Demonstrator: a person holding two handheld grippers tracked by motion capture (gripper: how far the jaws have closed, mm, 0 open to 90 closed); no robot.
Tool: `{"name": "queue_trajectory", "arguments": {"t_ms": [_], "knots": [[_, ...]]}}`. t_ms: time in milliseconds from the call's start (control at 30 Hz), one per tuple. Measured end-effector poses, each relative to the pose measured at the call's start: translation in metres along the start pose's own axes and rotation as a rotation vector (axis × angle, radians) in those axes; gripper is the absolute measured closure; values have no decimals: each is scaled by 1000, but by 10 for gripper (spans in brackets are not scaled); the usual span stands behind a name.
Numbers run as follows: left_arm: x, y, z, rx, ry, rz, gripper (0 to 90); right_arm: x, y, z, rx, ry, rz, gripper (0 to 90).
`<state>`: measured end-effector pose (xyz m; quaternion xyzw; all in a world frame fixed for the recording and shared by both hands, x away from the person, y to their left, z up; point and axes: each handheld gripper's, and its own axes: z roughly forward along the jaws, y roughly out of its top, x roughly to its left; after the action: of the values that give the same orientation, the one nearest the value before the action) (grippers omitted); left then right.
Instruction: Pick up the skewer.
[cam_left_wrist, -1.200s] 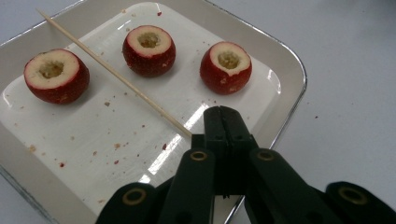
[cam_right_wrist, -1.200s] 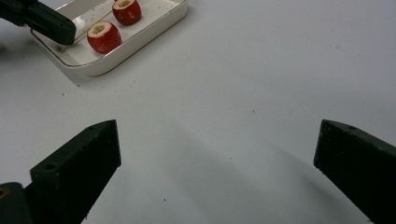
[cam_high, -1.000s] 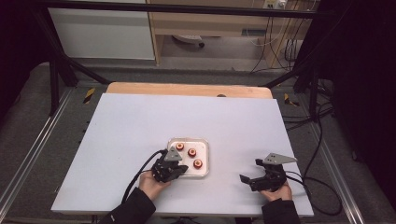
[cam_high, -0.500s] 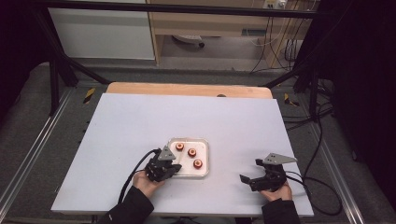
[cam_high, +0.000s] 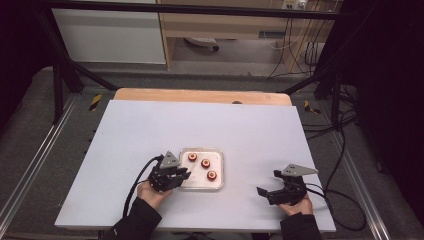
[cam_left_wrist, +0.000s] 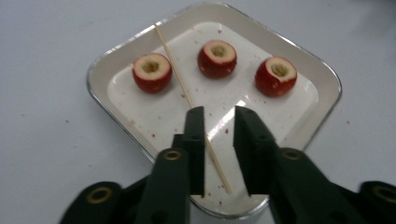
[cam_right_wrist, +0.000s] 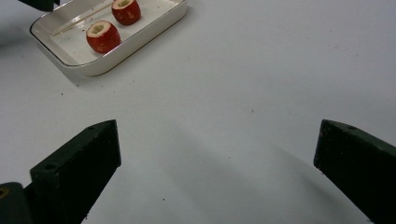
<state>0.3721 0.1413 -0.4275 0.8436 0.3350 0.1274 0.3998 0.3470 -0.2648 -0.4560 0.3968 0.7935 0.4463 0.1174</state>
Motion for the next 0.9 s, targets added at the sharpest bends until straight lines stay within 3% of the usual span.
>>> {"name": "queue_trajectory", "arguments": {"t_ms": [133,200,233,467,600,900], "knots": [[2,4,7,5,79,-38,584,0,0,2,7,2,-3,12],[3,4,15,17,91,-88,587,0,0,2,5,2,-4,12],[2,5,17,22,86,-94,594,0,0,1,4,2,1,12],[-4,5,27,41,117,-83,633,0,0,1,4,3,1,12],[-6,3,30,47,137,-86,729,0,0,1,2,5,3,12],[-10,2,33,49,144,-88,799,0,0,1,3,5,0,13]]}}
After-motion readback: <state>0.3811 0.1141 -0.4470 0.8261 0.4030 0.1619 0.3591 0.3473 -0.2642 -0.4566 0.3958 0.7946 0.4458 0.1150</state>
